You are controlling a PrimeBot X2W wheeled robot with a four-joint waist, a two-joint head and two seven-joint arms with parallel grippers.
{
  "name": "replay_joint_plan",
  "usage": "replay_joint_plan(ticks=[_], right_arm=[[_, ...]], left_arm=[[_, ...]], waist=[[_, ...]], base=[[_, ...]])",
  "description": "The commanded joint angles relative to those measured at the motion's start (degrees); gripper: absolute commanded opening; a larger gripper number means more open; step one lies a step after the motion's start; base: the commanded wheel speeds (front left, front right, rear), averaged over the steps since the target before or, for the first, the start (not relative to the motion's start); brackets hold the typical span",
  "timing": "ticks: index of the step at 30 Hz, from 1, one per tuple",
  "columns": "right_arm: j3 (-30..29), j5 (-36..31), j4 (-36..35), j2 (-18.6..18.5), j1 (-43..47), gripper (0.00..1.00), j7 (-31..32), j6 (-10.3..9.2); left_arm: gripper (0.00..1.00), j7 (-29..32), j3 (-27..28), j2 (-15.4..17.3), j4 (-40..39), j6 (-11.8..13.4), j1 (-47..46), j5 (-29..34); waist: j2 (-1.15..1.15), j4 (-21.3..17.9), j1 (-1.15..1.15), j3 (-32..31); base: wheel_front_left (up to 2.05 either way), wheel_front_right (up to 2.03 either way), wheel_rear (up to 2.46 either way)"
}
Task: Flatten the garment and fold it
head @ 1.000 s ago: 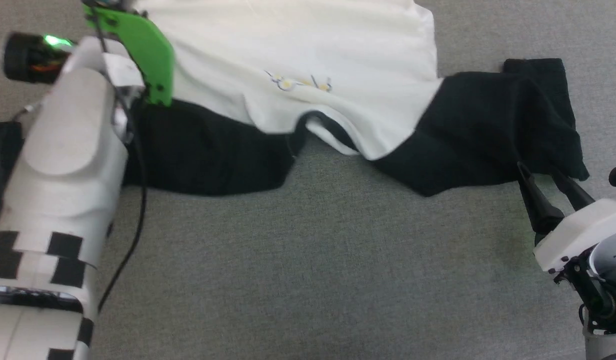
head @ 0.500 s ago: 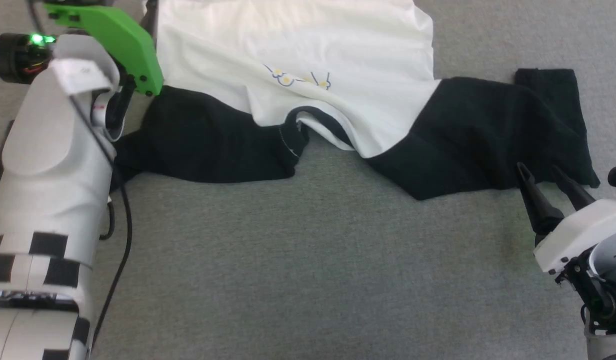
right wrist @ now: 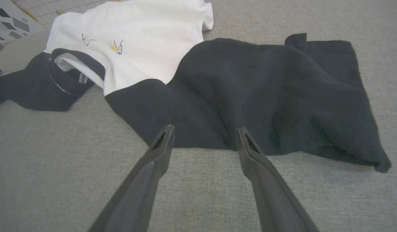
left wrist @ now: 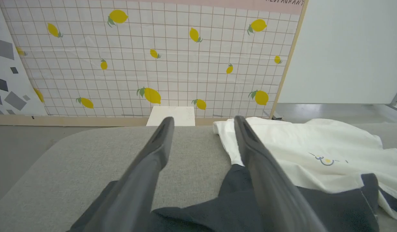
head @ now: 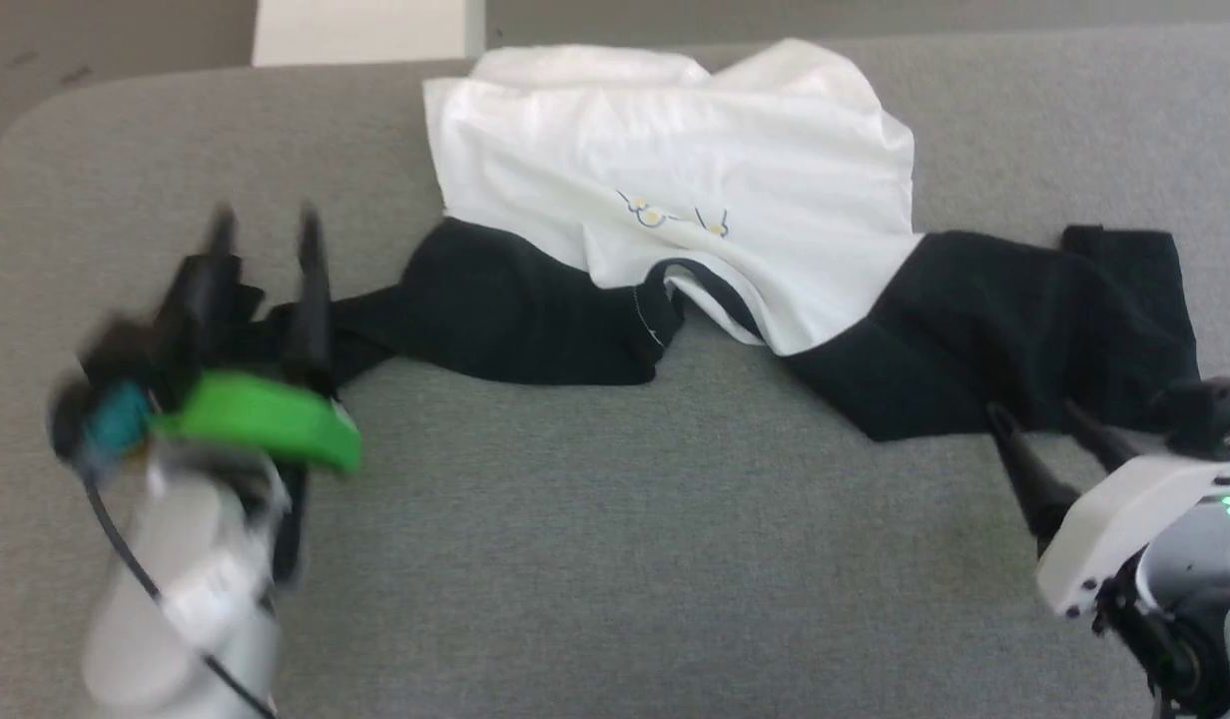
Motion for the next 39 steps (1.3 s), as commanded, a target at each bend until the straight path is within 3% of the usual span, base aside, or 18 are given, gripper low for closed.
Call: replay_joint_plan(ticks=[1, 10, 19, 26, 27, 28, 29, 33, 39], right_arm=[[0.85, -0.76, -0.33, -0.86, 1.19, 1.00, 0.80, -0.08], [7.81, -7.72, 2.04, -4.07, 0.34, 1.00, 5.18, -0.08], [14.02, -14.33, 14.54, -3.43, -10.16, 1.00, 9.43, -0.08], [16.73, -15.26, 21.03, -3.82, -12.83, 1.00, 13.87, -0.08], [16.89, -15.18, 21.30, -3.88, -13.02, 0.28, 14.13, -0.08], [16.87, -14.99, 21.32, -3.84, -13.16, 0.09, 13.91, -0.08], [16.71, -14.80, 21.20, -3.86, -13.31, 0.00, 13.26, -0.08], [15.59, -13.64, 20.36, -3.71, -13.55, 0.00, 11.28, -0.08], [14.23, -12.29, 18.63, -3.19, -13.87, 0.00, 9.84, -0.08]], left_arm=[[1.00, -0.27, -0.24, -1.15, -1.49, 0.62, 3.82, 0.06], [1.00, -0.30, -0.73, -5.75, -5.58, 2.37, 16.14, -0.25], [1.00, -0.31, -1.17, -7.49, -5.55, 1.94, 16.46, 0.16], [1.00, -0.31, -1.50, -7.87, -4.70, 1.40, 15.81, 0.36], [1.00, -0.31, -1.48, -7.91, -4.59, 1.35, 15.81, 0.38], [1.00, -0.31, -1.44, -7.96, -4.53, 1.31, 15.83, 0.38], [1.00, -0.31, -1.47, -7.99, -4.38, 1.23, 15.88, 0.40], [1.00, 0.19, -2.34, -7.77, -3.68, 0.57, 15.53, 0.71], [1.00, 10.24, -7.29, -7.34, -2.31, -2.08, 10.19, 1.13]], waist=[[0.00, 2.42, 0.00, -2.84], [0.00, 3.54, 0.00, -3.69], [0.00, 4.01, 0.00, -2.02], [0.00, 4.54, 0.00, -1.28], [0.00, 4.53, 0.00, -1.23], [0.00, 4.49, 0.00, -1.22], [0.00, 4.44, 0.00, -1.23], [0.00, 3.91, 0.00, -1.67], [0.00, 3.36, 0.00, -1.62]], base=[[0.00, 0.00, 0.00], [0.00, 0.00, 0.00], [0.00, 0.00, 0.00], [0.00, 0.00, 0.00], [0.00, 0.00, 0.00], [0.00, 0.00, 0.00], [0.00, 0.00, 0.00], [0.00, 0.00, 0.00], [0.00, 0.00, 0.00]])
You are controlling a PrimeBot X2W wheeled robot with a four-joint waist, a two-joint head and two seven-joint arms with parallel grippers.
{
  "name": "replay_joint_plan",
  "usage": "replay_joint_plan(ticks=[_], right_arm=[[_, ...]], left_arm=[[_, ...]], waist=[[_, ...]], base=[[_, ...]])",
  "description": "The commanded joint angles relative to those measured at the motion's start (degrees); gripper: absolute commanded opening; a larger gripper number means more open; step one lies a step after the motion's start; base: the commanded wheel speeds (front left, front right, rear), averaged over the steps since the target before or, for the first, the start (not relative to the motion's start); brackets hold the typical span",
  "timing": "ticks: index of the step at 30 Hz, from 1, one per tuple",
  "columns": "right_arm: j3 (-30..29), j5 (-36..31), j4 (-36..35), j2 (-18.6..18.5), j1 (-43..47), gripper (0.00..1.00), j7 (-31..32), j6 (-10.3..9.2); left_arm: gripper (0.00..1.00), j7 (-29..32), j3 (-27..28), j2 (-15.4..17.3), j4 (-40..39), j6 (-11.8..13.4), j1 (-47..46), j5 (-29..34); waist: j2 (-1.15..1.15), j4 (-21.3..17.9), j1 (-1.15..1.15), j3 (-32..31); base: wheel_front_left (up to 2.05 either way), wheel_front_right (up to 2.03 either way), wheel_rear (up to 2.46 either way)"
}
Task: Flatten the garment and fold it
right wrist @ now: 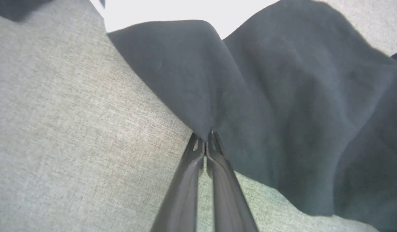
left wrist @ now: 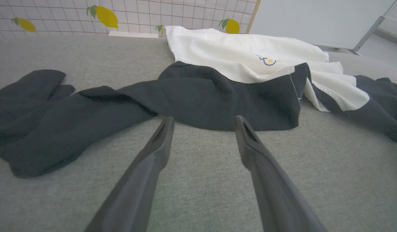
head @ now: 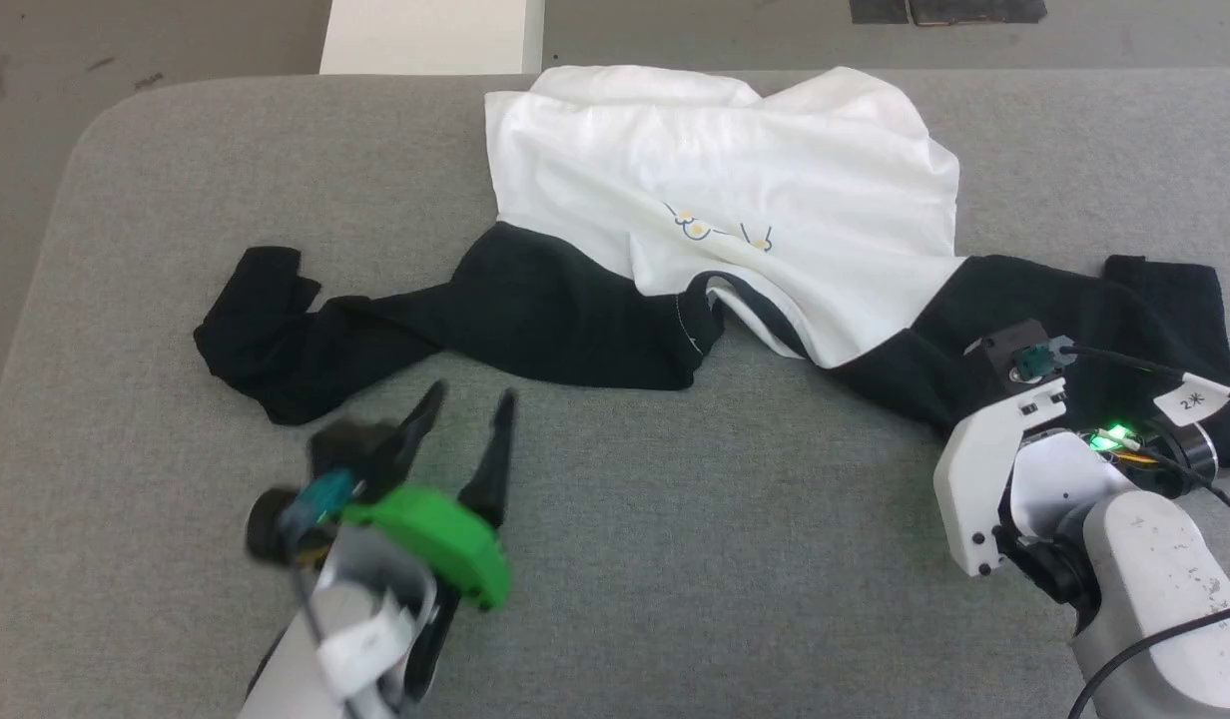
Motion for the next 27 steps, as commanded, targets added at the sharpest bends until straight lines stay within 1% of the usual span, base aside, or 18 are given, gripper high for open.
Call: replay_joint_plan(ticks=[1, 4, 6, 7, 10, 13, 15, 22, 23, 24, 25, 27], right_arm=[[-0.29, 0.65, -0.23, 0.34, 0.07, 0.00, -0.58, -0.09], [-0.11, 0.87, -0.66, 0.42, -0.26, 0.00, -0.62, -0.09], [0.21, 1.09, -0.97, 0.52, -0.41, 0.00, -0.59, -0.09], [0.41, 1.24, -0.97, 0.64, -0.51, 0.00, -0.68, -0.09], [0.83, 1.70, -1.48, 0.86, -0.63, 0.00, -0.51, -0.09], [1.02, 2.10, -1.95, 1.17, -0.77, 0.00, -0.46, -0.09], [1.03, 2.26, -1.85, 1.42, -0.97, 0.00, -0.75, -0.09], [0.73, 2.68, -1.68, 1.67, -1.58, 0.00, -1.41, -0.09], [0.62, 2.72, -1.68, 1.67, -1.60, 0.00, -1.49, -0.09], [0.52, 2.74, -1.59, 1.68, -1.61, 0.00, -1.63, -0.09], [0.47, 2.75, -1.46, 1.70, -1.62, 0.00, -1.71, -0.09], [0.31, 2.78, -1.12, 1.69, -1.65, 0.00, -1.98, -0.09]], left_arm=[[1.00, 2.59, -1.27, 0.03, 0.42, -0.84, -3.48, 0.21], [1.00, 9.49, -4.24, 0.14, 2.11, -1.94, -8.70, 0.78], [1.00, 15.07, -5.84, -0.03, 4.00, -2.40, -11.95, 0.56], [1.00, 18.83, -6.90, 0.15, 5.32, -2.59, -13.48, 0.68], [1.00, 27.63, -9.45, 1.27, 8.05, -2.76, -16.96, 2.03], [1.00, 33.16, -11.45, 2.77, 9.59, -3.01, -19.57, 3.65], [1.00, 34.10, -12.04, 3.65, 10.09, -2.81, -20.80, 4.87], [1.00, 34.52, -12.52, 3.59, 12.44, -2.46, -21.32, 4.69], [0.49, 34.19, -12.53, 3.46, 12.51, -2.50, -21.35, 4.51], [0.02, 33.93, -12.38, 3.29, 12.82, -2.43, -21.28, 4.17], [0.00, 34.17, -12.39, 3.23, 13.20, -2.46, -21.14, 3.89], [0.00, 34.07, -12.25, 2.85, 13.56, -2.59, -20.92, 2.92]], waist=[[0.00, -0.10, 0.00, 0.31], [0.00, -0.55, 0.00, 0.85], [0.00, -1.02, 0.00, 1.31], [0.00, -1.34, 0.00, 1.52], [0.00, -2.29, 0.00, 2.22], [0.00, -3.30, 0.00, 3.18], [0.00, -3.82, 0.00, 3.92], [0.00, -4.92, 0.00, 6.07], [0.00, -4.95, 0.00, 6.25], [0.00, -5.01, 0.00, 6.40], [0.00, -5.04, 0.00, 6.46], [0.00, -4.96, 0.00, 6.54]], base=[[0.00, 0.00, 0.00], [0.00, 0.00, 0.00], [0.00, 0.00, 0.00], [0.00, 0.00, 0.00], [0.00, 0.00, 0.00], [0.00, 0.00, 0.00], [0.00, 0.00, 0.00], [0.00, 0.00, 0.00], [0.00, 0.00, 0.00], [0.00, 0.00, 0.00], [0.00, 0.00, 0.00], [0.00, 0.00, 0.00]])
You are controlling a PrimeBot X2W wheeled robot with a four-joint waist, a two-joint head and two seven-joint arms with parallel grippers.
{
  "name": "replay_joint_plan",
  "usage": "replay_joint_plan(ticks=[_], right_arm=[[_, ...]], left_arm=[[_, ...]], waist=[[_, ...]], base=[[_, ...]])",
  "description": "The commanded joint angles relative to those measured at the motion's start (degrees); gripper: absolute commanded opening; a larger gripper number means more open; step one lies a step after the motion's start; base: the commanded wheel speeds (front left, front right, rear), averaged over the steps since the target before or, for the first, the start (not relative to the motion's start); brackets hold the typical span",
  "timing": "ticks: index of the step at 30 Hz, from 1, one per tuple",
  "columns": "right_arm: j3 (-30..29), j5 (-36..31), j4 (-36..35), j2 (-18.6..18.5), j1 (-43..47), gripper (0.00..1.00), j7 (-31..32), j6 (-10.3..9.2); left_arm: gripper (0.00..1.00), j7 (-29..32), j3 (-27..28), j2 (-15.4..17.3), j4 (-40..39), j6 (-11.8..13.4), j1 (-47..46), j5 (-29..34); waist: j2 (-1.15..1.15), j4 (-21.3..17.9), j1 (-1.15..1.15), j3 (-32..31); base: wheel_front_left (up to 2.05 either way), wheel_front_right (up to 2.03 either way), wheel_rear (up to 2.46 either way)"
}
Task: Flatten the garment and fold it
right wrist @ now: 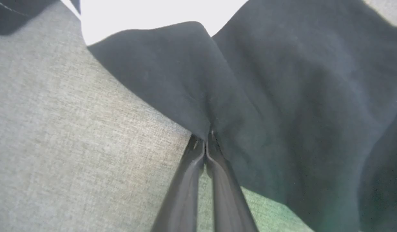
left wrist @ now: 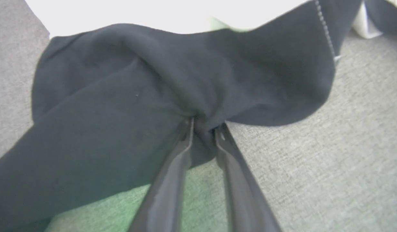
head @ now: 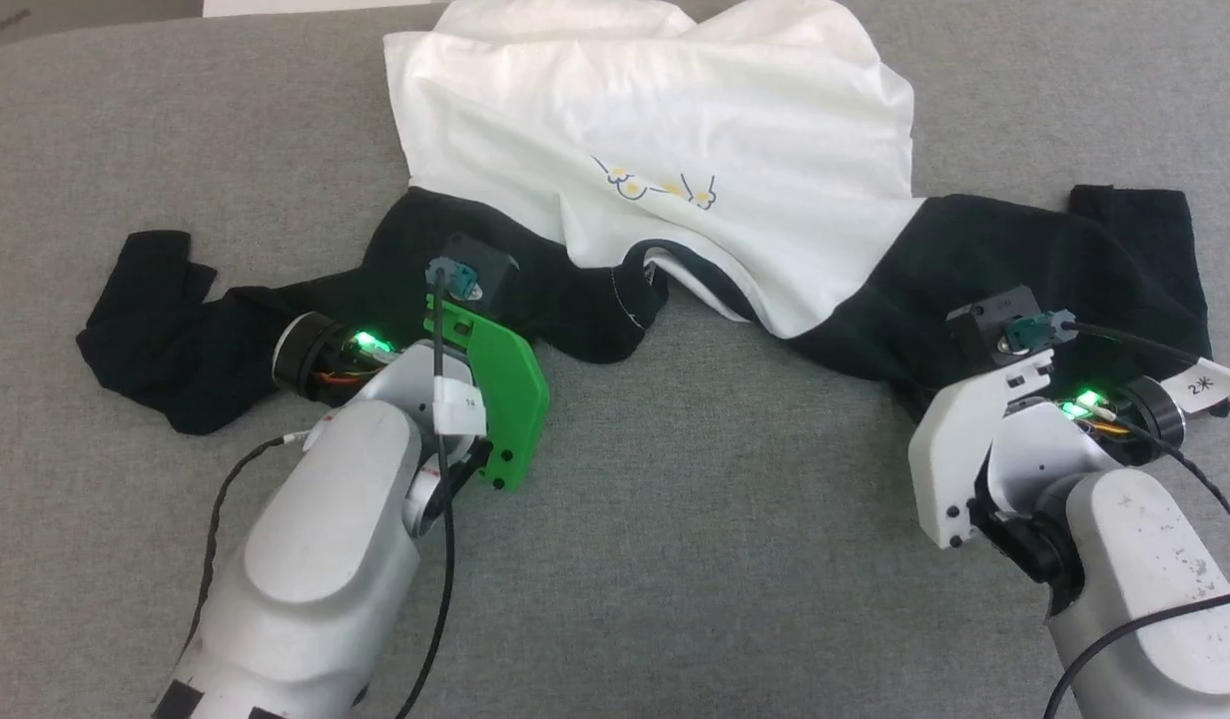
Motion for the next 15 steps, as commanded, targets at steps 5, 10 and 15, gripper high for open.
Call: replay_joint_plan(ticks=[5, 10, 15], right_arm=[[-0.99, 0.51, 1.72, -0.47, -0.11, 0.00, -0.57, -0.12], [-2.14, 3.62, 0.77, -1.00, -0.27, 0.00, -1.39, -0.12], [-6.19, 12.24, -3.05, -0.91, -1.79, 0.00, -2.06, -0.12]], left_arm=[[0.00, -0.80, 0.56, -0.89, 1.42, -0.16, 2.25, -2.93], [0.00, -3.18, 4.09, -1.10, -1.65, 0.00, 3.06, -7.01], [0.00, -5.72, 9.46, -0.38, -8.60, 0.29, 2.92, -12.04]], waist=[[0.00, 0.59, 0.00, -0.62], [0.00, 1.17, 0.00, -2.88], [0.00, 1.67, 0.00, -6.90]], base=[[0.00, 0.00, 0.00], [0.00, 0.00, 0.00], [0.00, 0.00, 0.00]])
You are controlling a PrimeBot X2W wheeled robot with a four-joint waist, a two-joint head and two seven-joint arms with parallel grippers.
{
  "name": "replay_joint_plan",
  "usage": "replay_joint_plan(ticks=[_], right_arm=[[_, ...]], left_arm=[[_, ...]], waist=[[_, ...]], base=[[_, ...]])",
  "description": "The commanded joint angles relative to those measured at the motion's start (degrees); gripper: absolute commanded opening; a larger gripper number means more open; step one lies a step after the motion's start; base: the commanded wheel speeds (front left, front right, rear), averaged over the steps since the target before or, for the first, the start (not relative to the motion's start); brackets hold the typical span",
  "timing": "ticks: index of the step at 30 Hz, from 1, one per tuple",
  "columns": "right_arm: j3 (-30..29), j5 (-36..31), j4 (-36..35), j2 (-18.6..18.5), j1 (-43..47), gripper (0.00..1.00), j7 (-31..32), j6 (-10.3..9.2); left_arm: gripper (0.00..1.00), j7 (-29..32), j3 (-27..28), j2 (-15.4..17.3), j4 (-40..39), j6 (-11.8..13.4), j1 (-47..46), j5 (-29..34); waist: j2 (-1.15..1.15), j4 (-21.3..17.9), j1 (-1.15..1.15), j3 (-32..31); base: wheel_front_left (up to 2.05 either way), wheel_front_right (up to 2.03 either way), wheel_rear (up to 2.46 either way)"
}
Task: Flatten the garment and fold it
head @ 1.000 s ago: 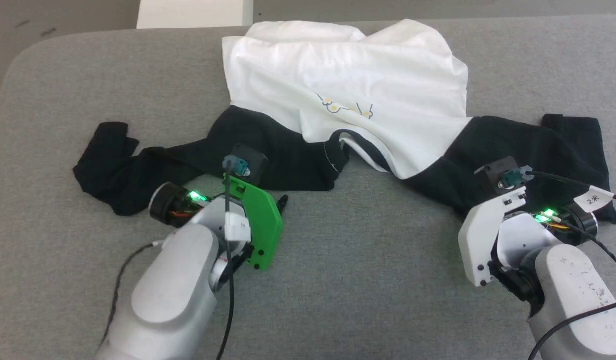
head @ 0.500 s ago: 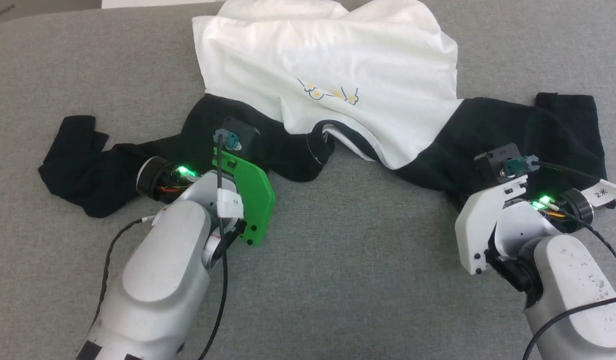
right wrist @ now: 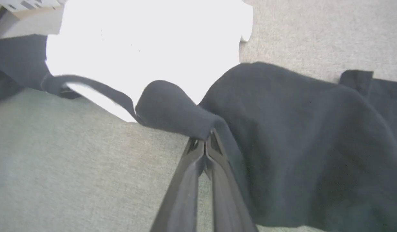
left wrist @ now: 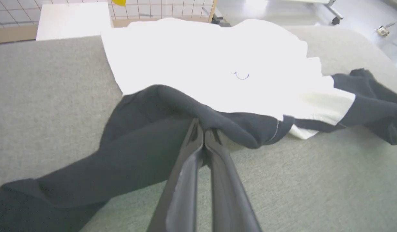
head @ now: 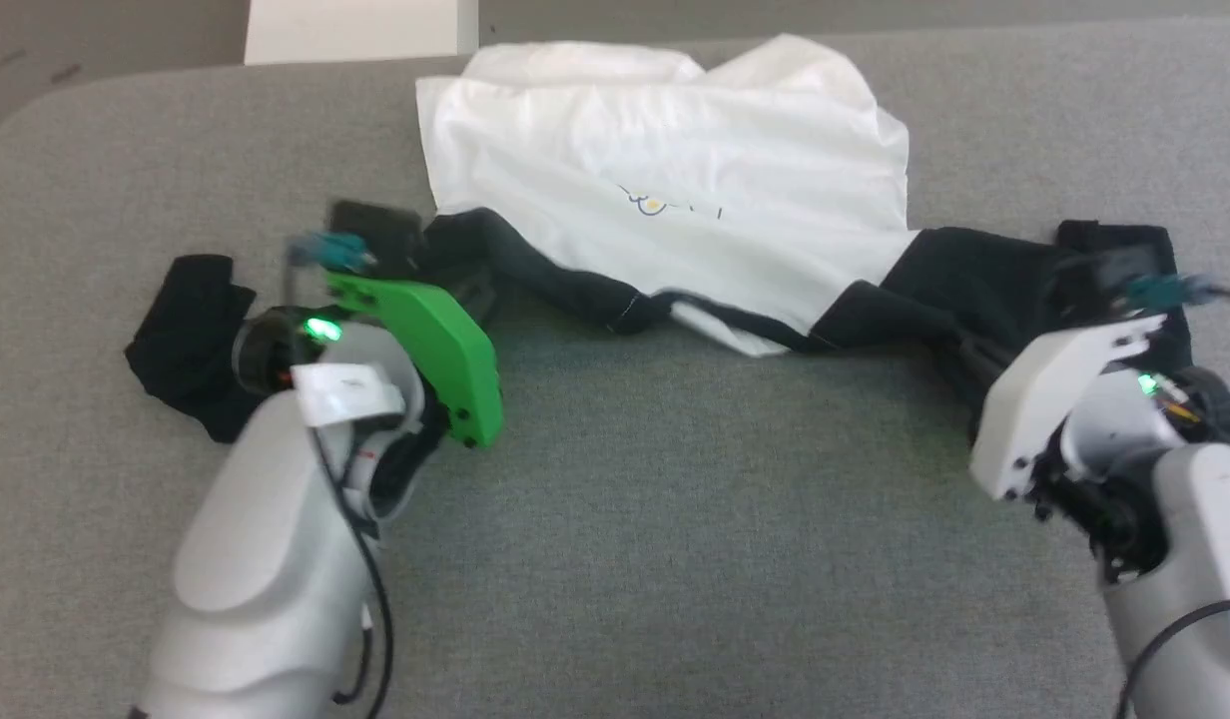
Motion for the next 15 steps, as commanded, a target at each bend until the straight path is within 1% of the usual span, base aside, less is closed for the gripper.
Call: replay_joint_plan(ticks=[1, 3, 7, 10, 13, 15], right_arm=[[-1.27, 2.78, -1.42, 0.08, -1.73, 0.00, 0.42, -0.09], [-3.44, 7.40, -3.28, 0.60, -2.98, 0.00, 1.75, -0.09], [-6.21, 13.97, -6.33, -0.21, -6.11, 0.00, 5.46, -0.09], [-8.59, 16.83, -8.31, -0.49, -9.10, 0.00, 8.21, -0.09], [-10.36, 18.48, -9.74, -1.00, -12.44, 0.00, 10.68, -0.09], [-11.59, 18.98, -10.38, -1.09, -14.81, 0.00, 12.08, -0.09]], left_arm=[[0.00, -0.43, 1.25, 1.05, -1.94, 0.43, -0.31, -0.92], [0.00, -0.27, 2.90, 1.74, -4.82, 0.61, -0.79, -2.26], [0.00, 0.06, 5.57, 2.52, -9.86, 0.54, -2.88, -4.98], [0.00, 0.26, 6.89, 3.10, -12.25, 0.70, -5.40, -5.78], [0.00, 0.25, 8.12, 2.80, -13.40, 0.59, -8.02, -7.52], [0.00, 0.02, 8.76, 3.51, -13.56, 0.60, -10.12, -7.27]], waist=[[0.00, 0.56, 0.00, -3.14], [0.00, 0.75, 0.00, -4.82], [0.00, 1.34, 0.00, -8.28], [0.00, 1.91, 0.00, -10.51], [0.00, 2.35, 0.00, -12.03], [0.00, 2.58, 0.00, -12.85]], base=[[0.00, 0.00, 0.00], [0.00, 0.00, 0.00], [0.00, 0.00, 0.00], [0.00, 0.00, 0.00], [0.00, 0.00, 0.00], [0.00, 0.00, 0.00]])
